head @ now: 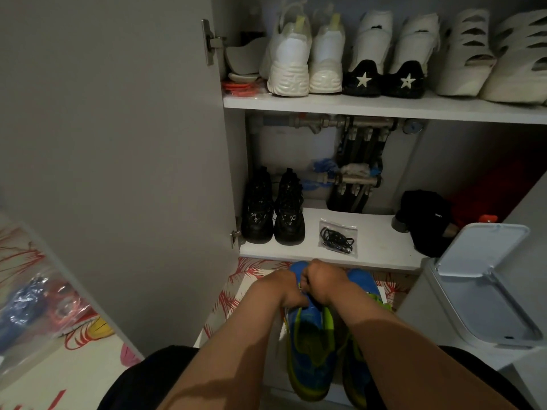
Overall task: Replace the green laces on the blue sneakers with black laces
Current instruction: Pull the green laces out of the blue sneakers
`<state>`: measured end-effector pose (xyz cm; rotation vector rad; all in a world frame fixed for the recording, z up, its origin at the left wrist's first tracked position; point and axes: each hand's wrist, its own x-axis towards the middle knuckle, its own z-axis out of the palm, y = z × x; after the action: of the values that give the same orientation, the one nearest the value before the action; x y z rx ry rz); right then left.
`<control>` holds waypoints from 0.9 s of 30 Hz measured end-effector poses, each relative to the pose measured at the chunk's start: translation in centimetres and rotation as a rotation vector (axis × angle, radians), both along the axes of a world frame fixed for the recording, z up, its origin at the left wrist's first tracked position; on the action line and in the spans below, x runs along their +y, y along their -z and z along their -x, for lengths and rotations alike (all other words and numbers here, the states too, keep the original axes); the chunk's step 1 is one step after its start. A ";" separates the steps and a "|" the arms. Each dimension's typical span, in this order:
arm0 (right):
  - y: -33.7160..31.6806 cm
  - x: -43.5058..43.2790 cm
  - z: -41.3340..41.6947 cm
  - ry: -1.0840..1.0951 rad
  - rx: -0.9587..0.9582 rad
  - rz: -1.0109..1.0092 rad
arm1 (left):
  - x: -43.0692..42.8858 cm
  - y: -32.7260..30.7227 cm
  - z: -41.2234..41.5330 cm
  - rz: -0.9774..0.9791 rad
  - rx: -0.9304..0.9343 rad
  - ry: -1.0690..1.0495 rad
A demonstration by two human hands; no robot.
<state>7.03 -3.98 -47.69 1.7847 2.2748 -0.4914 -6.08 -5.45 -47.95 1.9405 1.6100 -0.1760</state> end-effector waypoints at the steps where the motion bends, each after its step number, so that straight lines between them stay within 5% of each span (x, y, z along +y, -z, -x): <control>1: 0.1 0.0 -0.2 -0.005 0.025 -0.011 | 0.0 0.3 0.0 0.008 -0.011 -0.017; 9: -0.1 -0.1 -2.9 0.235 0.108 -0.121 | -0.5 0.8 -0.6 0.092 -0.215 -0.207; 21: -0.2 -1.0 -1.9 -0.026 0.026 -0.017 | -0.5 1.6 -1.1 0.155 -0.231 -0.167; 27: -1.0 -1.1 -2.4 0.229 0.098 -0.249 | -1.0 1.3 -0.4 0.164 -0.232 -0.157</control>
<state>9.45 -5.12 -46.71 2.2038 2.2922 -0.3517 -5.69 -6.46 -49.20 1.6387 1.5356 -0.0170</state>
